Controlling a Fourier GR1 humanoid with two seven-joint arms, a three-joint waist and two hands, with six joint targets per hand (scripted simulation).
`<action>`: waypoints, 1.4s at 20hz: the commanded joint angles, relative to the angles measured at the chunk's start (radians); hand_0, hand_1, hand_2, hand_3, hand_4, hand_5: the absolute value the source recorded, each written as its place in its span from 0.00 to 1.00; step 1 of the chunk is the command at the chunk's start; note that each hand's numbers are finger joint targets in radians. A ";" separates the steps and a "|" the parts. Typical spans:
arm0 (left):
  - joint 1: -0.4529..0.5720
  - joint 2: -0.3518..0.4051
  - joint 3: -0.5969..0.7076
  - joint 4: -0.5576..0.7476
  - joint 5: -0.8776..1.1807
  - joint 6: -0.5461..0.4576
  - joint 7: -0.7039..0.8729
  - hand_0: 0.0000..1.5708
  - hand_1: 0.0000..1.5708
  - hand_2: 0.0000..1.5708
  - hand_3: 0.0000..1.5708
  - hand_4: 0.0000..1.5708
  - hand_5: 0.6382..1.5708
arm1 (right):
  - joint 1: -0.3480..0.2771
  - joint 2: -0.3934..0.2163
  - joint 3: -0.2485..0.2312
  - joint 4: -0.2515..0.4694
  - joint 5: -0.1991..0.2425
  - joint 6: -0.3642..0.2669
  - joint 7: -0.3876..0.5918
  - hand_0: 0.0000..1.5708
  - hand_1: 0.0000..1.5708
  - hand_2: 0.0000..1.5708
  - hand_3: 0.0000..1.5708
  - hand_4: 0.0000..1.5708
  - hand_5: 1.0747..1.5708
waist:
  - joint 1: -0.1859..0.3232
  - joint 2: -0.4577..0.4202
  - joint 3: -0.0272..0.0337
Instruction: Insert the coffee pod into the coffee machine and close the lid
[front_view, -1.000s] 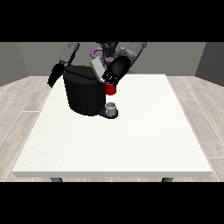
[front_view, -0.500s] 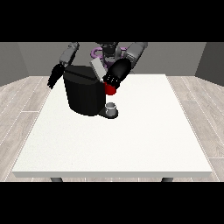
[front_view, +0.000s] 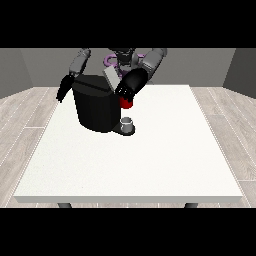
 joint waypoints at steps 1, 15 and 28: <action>-0.021 0.042 0.021 0.009 0.005 0.015 -0.050 0.78 0.78 0.77 0.62 0.00 1.00 | 0.008 -0.025 -0.002 -0.008 -0.006 0.028 -0.037 0.00 0.00 0.00 0.00 0.09 1.00 | -0.024 0.043 -0.0004; 0.009 0.060 -0.029 0.005 -0.095 0.122 -0.067 0.00 0.00 0.43 0.34 0.00 1.00 | -0.016 -0.015 -0.001 -0.017 0.007 0.003 0.010 0.00 0.00 0.00 0.00 0.07 1.00 | -0.025 0.034 -0.0003; 0.098 0.000 -0.030 0.023 -0.085 0.100 -0.084 0.00 0.00 0.14 0.09 0.00 1.00 | 0.078 0.018 0.008 -0.005 -0.002 -0.001 0.004 0.00 0.00 0.00 0.00 0.00 1.00 | 0.043 -0.086 -0.0003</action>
